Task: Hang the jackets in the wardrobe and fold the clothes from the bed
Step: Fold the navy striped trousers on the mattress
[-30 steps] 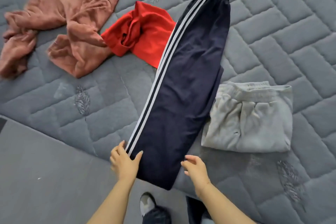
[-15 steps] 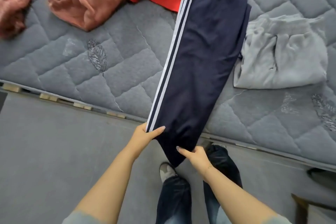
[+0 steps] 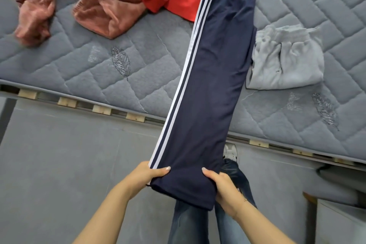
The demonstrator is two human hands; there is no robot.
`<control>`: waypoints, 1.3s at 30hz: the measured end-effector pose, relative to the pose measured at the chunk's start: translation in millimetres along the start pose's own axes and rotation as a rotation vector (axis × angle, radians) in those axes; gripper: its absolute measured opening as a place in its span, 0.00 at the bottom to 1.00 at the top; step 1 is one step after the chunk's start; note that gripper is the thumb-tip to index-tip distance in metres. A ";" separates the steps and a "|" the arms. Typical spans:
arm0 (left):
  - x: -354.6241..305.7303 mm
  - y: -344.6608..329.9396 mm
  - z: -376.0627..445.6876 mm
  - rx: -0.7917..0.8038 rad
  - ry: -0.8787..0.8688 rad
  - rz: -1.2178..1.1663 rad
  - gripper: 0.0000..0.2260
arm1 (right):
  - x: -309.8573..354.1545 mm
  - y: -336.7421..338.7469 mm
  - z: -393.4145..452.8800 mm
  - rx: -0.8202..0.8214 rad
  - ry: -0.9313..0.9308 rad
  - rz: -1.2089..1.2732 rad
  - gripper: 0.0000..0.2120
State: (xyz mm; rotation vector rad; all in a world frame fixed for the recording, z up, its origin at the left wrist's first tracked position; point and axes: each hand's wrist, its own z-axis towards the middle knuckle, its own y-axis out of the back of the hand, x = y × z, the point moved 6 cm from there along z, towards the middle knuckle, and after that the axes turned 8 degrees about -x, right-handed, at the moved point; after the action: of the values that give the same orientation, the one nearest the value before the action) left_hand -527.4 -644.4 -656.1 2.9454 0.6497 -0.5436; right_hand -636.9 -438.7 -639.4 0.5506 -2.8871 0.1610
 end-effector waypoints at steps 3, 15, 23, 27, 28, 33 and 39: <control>6.2 6.5 -27.1 0.045 0.085 0.002 0.28 | -11.4 -4.6 -25.4 0.053 -0.078 -0.009 0.16; -219.6 -24.5 -32.2 -0.120 -0.193 -0.293 0.06 | 181.2 2.0 -35.8 0.046 0.096 0.445 0.09; -451.8 -65.4 46.3 -0.188 -0.320 -0.284 0.06 | 424.9 22.3 16.5 0.198 0.181 0.680 0.06; -556.5 -75.7 96.3 -0.158 -0.353 -0.436 0.06 | 555.7 16.6 58.4 0.240 0.241 0.700 0.08; -578.6 -79.7 110.4 -0.119 -0.389 -0.463 0.06 | 585.2 16.8 69.2 0.265 0.257 0.727 0.08; -580.6 -73.5 178.6 -0.376 -0.559 -0.259 0.16 | 643.7 39.1 131.7 0.232 0.321 0.528 0.28; -401.8 -54.0 201.0 -0.661 -0.274 0.051 0.20 | 480.7 40.9 154.8 0.082 0.239 0.246 0.10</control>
State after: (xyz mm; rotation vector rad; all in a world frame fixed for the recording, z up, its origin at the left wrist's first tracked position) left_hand -955.8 -783.3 -700.5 2.2182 0.5788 -0.5749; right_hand -1116.9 -592.5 -690.5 0.1717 -2.7119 0.3563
